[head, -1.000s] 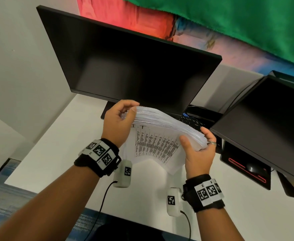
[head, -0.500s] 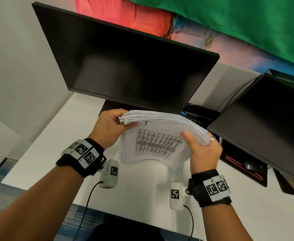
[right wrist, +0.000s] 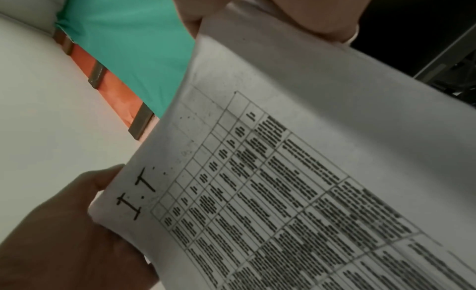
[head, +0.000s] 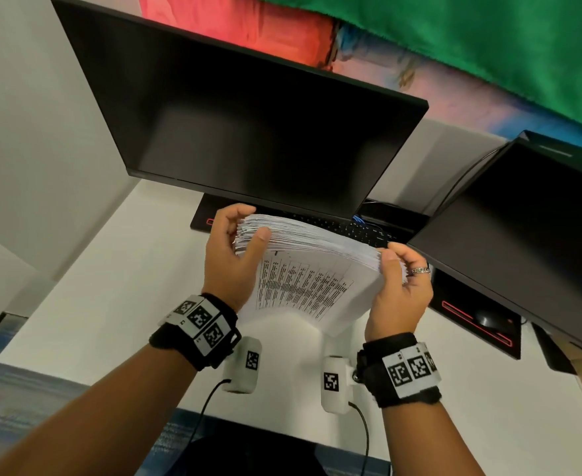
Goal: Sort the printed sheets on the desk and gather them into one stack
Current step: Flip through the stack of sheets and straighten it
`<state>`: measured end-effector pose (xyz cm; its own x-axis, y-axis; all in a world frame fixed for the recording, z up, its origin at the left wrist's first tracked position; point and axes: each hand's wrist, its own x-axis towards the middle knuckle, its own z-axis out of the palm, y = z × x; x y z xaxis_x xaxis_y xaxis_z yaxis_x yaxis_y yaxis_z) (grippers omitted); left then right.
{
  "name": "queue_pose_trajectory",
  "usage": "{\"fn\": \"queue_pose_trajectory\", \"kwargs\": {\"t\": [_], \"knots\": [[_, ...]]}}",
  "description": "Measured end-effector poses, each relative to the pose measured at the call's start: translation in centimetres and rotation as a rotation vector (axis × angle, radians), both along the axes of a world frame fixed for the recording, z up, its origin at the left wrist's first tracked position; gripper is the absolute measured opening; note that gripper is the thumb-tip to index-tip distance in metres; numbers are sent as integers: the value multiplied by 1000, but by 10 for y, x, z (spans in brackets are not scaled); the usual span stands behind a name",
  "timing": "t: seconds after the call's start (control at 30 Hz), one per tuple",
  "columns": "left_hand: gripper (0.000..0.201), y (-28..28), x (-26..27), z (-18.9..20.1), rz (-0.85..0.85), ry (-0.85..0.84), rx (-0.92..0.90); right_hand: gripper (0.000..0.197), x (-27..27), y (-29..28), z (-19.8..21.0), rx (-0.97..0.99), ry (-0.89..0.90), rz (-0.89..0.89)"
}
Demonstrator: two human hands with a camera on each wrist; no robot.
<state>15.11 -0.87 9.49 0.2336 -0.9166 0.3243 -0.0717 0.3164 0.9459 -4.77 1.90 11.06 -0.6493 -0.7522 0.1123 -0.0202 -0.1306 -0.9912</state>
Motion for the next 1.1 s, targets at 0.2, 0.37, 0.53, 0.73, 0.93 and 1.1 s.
{"fn": "queue_pose_trajectory", "kwargs": {"t": [0.2,0.37,0.53,0.73,0.93,1.1], "knots": [[26,-5,-4,3,64,-15,18,15,11,-10,8,-5,-4,-89],[28,-11,-3,5,86,-4,76,15,16,-11,11,14,22,-123],[22,-15,-5,12,57,-2,104,20,17,-9,13,-28,60,-90],[21,-16,-6,21,-2,17,137,21,12,-7,9,11,95,-72],[18,-16,-10,17,25,74,188,22,12,-2,8,-59,28,-109],[14,-17,-10,18,76,6,137,23,14,-2,3,-31,19,-120]]}}
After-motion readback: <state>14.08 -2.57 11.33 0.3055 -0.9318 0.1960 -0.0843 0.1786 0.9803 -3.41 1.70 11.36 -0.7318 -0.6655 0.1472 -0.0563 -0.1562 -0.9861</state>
